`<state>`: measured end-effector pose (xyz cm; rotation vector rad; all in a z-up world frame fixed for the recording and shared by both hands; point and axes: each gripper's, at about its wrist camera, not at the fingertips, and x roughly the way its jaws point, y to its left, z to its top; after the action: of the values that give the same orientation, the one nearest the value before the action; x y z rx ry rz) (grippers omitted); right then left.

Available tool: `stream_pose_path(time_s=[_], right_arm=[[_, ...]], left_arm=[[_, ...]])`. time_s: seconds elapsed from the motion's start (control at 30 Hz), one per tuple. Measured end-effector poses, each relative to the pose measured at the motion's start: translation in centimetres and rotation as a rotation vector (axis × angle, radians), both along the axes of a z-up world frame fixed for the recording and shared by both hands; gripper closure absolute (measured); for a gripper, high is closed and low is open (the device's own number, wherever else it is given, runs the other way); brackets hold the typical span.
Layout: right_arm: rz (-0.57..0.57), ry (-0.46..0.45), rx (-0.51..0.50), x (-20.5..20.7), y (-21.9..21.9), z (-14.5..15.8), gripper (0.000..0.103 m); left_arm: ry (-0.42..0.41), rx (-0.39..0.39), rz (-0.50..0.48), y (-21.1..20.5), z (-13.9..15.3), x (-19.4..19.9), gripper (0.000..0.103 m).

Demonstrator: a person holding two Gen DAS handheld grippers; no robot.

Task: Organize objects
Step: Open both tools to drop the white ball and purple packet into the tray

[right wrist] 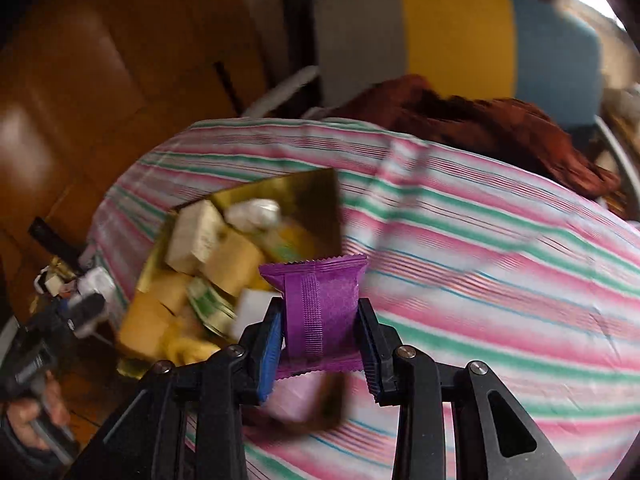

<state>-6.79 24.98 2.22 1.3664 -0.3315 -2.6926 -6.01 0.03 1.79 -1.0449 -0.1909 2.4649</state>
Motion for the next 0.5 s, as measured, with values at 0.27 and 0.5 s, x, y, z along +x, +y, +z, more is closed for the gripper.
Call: stream_pose_path(time_s=[0.27, 0.5], right_arm=[[-0.01, -0.015, -0.084, -3.6, -1.7, -1.3, 0.046], [-0.029, -0.03, -0.055, -2.5, -1.7, -2.4, 0.04]], left_arm=[[-0.04, -0.014, -0.022, 2.4, -1.7, -2.3, 0.064], [-0.07, -0.054, -0.016, 4.0, -3.1, -3.2, 0.053]])
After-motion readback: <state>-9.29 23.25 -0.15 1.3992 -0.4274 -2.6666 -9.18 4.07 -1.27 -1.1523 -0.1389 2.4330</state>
